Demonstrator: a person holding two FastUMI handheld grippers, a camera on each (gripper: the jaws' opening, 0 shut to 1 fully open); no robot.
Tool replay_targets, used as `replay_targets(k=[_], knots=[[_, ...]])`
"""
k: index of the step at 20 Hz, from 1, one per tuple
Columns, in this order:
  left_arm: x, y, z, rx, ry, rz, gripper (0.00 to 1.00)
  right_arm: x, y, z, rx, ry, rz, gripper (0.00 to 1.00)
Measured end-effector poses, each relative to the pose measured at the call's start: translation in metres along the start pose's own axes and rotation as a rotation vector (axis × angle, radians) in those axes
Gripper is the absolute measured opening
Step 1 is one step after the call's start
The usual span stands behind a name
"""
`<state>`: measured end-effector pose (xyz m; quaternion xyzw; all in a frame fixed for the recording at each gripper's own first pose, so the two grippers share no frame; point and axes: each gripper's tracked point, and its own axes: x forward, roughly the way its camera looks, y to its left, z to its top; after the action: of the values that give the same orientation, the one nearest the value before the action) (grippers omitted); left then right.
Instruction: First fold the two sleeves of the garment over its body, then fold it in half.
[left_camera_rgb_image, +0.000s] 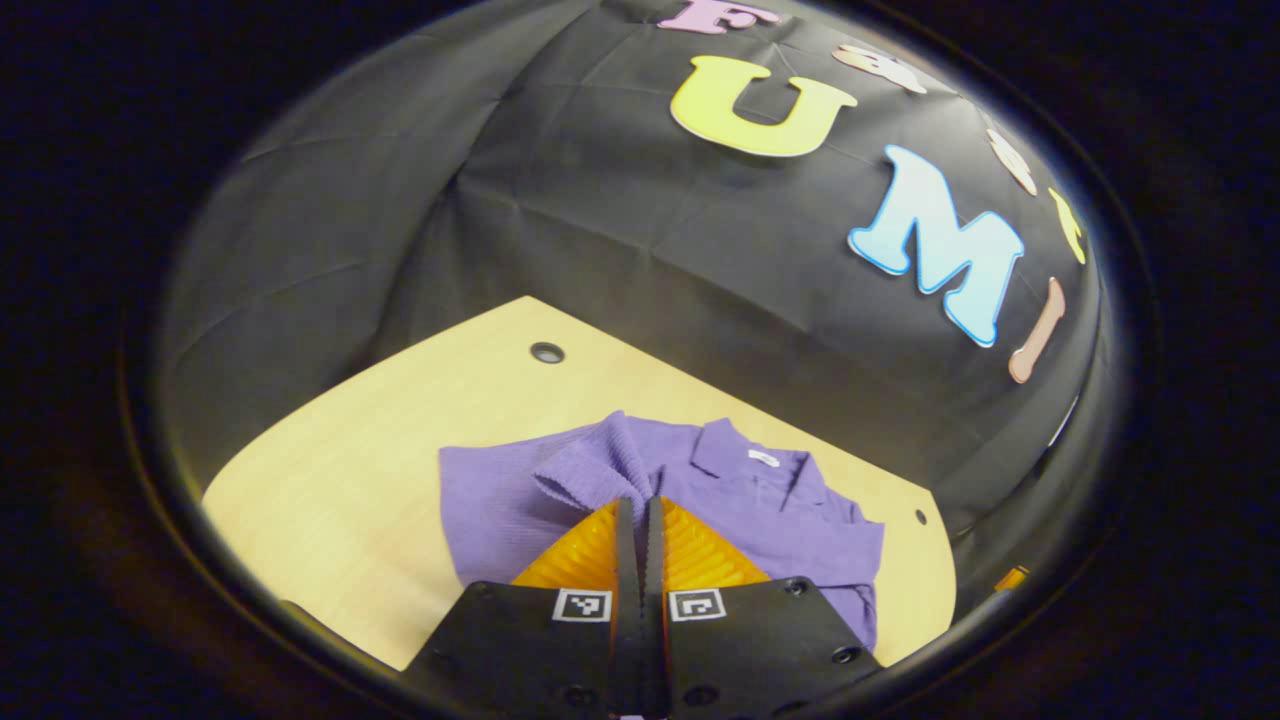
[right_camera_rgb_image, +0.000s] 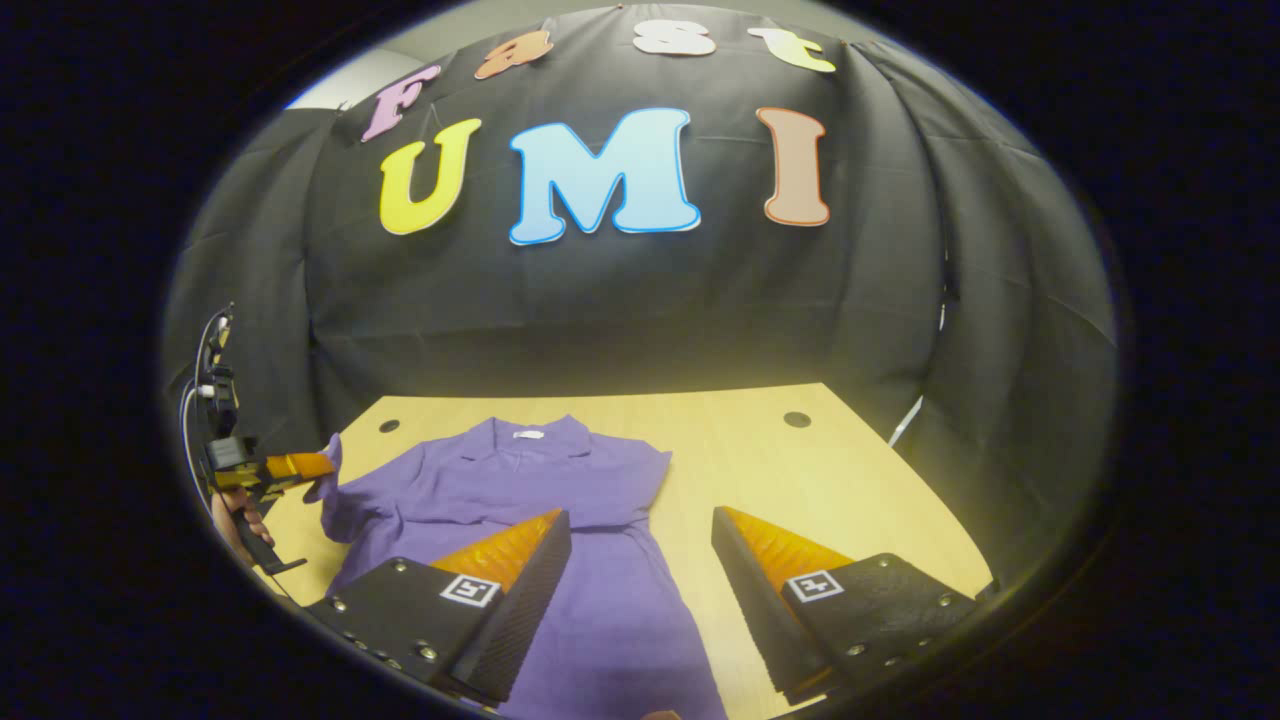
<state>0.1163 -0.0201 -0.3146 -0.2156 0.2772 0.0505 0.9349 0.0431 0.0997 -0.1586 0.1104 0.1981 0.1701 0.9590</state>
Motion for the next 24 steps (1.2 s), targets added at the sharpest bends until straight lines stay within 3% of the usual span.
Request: replay_targets(k=[8, 15, 24], knots=[[0.036, -0.117, -0.011, 0.027, -0.002, -0.149, 0.07, 0.008, -0.038, -0.017, 0.015, 0.036, -0.017, 0.89], [0.06, -0.223, -0.055, 0.176, 0.052, -0.281, 0.07, 0.007, -0.072, -0.029, 0.039, 0.053, -0.04, 0.88], [0.087, -0.246, -0.109, 0.342, 0.156, -0.269, 0.06, 0.0, -0.102, -0.041, 0.053, 0.062, -0.087, 0.88]])
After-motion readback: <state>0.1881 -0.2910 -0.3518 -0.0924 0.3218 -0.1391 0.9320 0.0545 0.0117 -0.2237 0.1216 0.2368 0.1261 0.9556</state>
